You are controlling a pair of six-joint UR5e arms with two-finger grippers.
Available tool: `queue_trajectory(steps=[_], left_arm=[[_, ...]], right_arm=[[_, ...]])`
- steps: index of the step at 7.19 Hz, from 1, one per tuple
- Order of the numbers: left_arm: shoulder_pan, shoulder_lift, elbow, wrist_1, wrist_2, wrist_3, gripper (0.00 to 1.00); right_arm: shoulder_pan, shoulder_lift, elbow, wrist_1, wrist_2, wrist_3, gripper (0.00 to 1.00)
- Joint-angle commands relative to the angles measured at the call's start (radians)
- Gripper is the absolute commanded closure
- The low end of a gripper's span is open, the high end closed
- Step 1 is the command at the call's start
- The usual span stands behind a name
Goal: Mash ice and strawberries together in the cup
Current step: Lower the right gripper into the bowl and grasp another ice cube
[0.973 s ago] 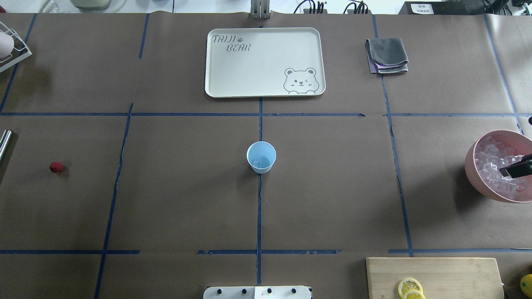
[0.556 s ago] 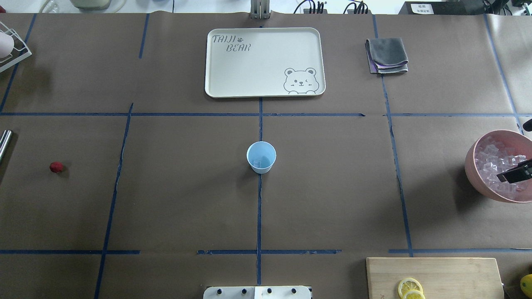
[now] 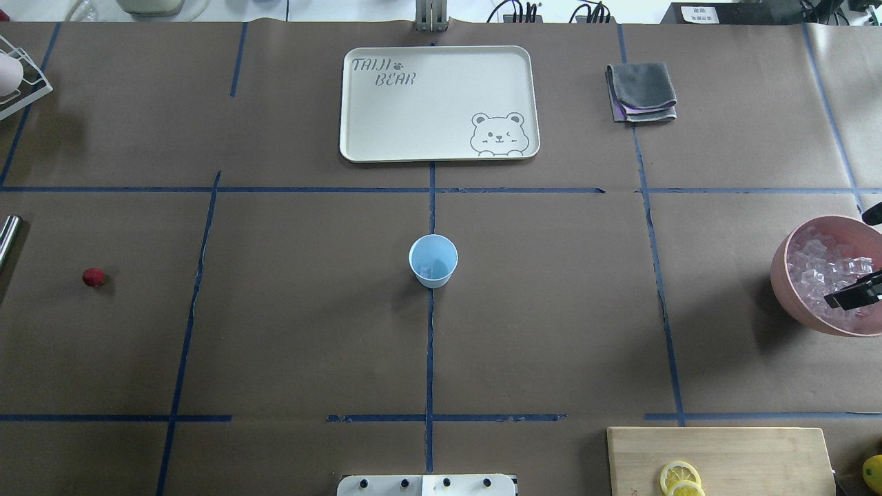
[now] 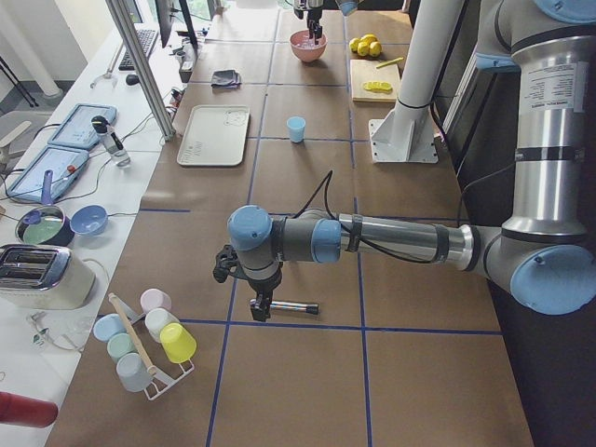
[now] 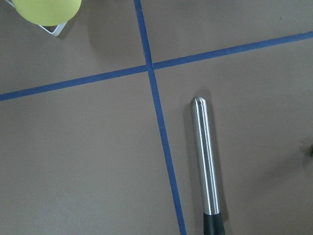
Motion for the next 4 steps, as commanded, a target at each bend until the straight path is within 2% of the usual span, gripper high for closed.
queue_trajectory(steps=[1, 2, 4], left_arm=[[0.000, -0.002, 0.000, 0.000, 0.000, 0.000, 0.00], [0.000, -0.002, 0.000, 0.000, 0.000, 0.000, 0.00], [0.000, -0.002, 0.000, 0.000, 0.000, 0.000, 0.00]], right_arm=[[-0.009, 0.001, -0.010, -0.001, -0.002, 0.000, 0.30], [-0.009, 0.000, -0.011, -0.002, -0.002, -0.001, 0.35], [-0.009, 0.000, -0.011, -0.002, -0.002, -0.002, 0.82]])
